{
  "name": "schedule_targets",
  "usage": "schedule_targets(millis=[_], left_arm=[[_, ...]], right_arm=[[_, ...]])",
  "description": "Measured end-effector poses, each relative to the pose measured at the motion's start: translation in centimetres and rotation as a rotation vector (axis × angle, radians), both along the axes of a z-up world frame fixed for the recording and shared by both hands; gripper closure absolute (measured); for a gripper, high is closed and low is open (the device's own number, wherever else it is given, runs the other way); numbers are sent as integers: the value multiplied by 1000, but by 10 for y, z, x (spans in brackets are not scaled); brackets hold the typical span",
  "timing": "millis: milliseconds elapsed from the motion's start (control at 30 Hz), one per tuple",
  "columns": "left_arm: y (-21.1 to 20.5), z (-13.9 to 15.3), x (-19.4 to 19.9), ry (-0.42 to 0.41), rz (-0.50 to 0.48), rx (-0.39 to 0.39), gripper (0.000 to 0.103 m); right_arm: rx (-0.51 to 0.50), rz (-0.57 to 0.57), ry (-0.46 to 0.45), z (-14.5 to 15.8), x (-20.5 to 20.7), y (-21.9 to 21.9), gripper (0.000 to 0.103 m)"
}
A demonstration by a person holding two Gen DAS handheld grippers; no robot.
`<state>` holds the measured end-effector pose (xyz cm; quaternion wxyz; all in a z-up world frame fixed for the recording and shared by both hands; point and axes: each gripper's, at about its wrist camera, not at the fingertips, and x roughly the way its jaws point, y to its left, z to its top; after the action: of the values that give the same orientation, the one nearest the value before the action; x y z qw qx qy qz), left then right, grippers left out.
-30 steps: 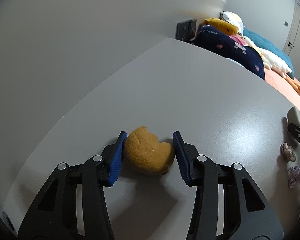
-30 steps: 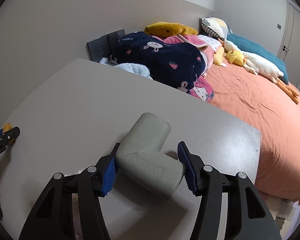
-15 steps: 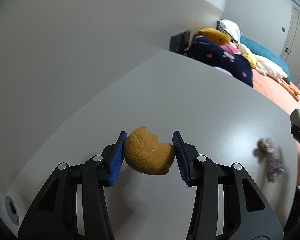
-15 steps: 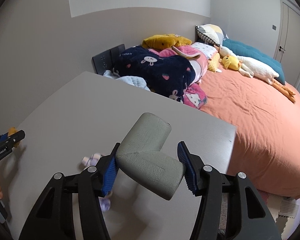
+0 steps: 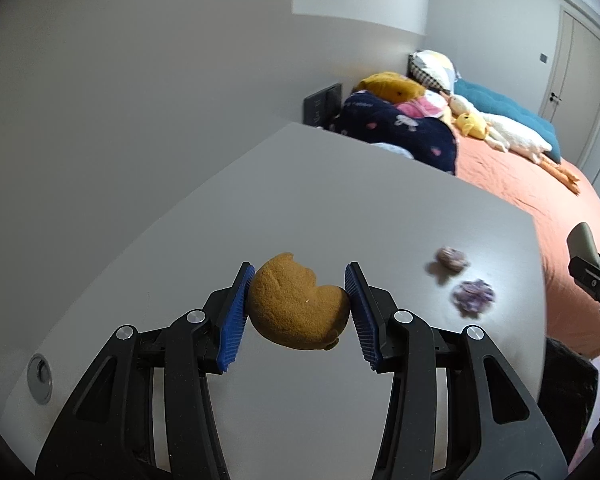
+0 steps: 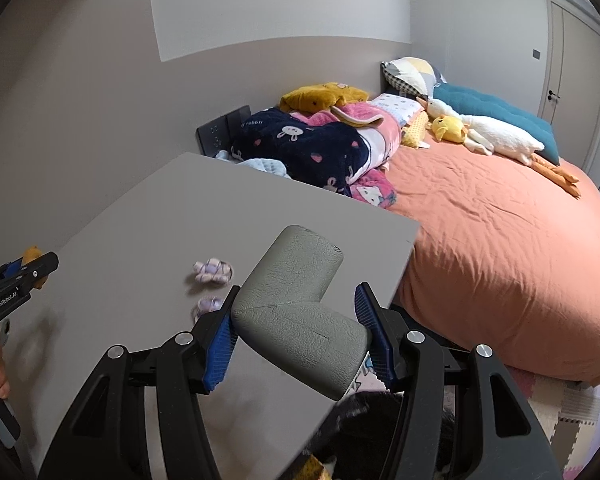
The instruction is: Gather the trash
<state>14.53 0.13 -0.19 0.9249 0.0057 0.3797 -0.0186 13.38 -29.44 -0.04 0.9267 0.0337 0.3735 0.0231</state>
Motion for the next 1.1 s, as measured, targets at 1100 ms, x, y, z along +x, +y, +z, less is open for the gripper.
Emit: schedule_targets(millis=[1100], left_arm=[[-79, 36, -133, -81, -155, 2, 56]], right_arm=[[22, -44, -113, 39, -164, -39, 45]])
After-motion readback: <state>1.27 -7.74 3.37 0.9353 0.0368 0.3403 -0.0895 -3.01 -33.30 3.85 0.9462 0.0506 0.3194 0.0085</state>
